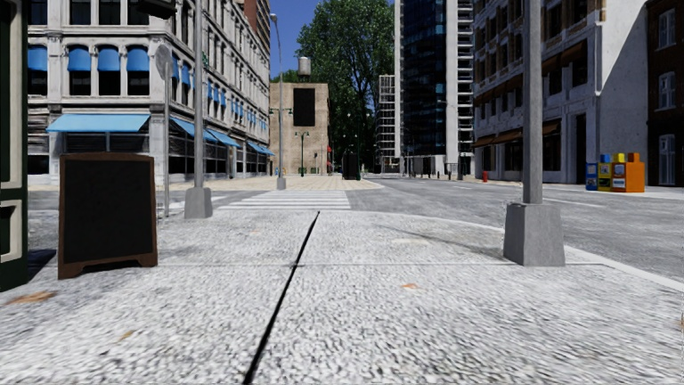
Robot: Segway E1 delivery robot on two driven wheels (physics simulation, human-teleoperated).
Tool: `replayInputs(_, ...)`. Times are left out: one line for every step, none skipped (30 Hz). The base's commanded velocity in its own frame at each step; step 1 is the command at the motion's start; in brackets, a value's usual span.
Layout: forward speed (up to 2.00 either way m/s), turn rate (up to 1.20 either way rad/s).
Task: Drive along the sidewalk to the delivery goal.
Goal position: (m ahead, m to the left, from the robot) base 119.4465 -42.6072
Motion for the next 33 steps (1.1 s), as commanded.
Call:
replayInputs(2.0, 0.0)
replayInputs(2.0, 0.23)
replayInputs(2.0, 0.48)
replayInputs(2.0, 0.61)
replayInputs(2.0, 0.65)
replayInputs(2.0, 0.65)
replayInputs(2.0, 0.65)
replayInputs(2.0, 0.19)
replayInputs(2.0, 0.03)
replayInputs(2.0, 0.0)
replayInputs(2.0, 0.0)
replayInputs(2.0, 0.0)
replayInputs(2.0, 0.0)
replayInputs(2.0, 0.0)
replayInputs(2.0, 0.0)
replayInputs(2.0, 0.0)
replayInputs(2.0, 0.0)
replayInputs(2.0, 0.0)
replayInputs(2.0, 0.0)
replayInputs(2.0, 0.0)
replayInputs(2.0, 0.0)
replayInputs(2.0, 0.0)
replayInputs(2.0, 0.0)
replayInputs(2.0, 0.0)
replayInputs(2.0, 0.0)
replayInputs(2.0, 0.0)
replayInputs(2.0, 0.0)
replayInputs(2.0, 0.0)
replayInputs(2.0, 0.0)
replayInputs(2.0, 0.0)
replayInputs(2.0, 0.01)
replayInputs(2.0, 0.19)
replayInputs(2.0, 0.44)
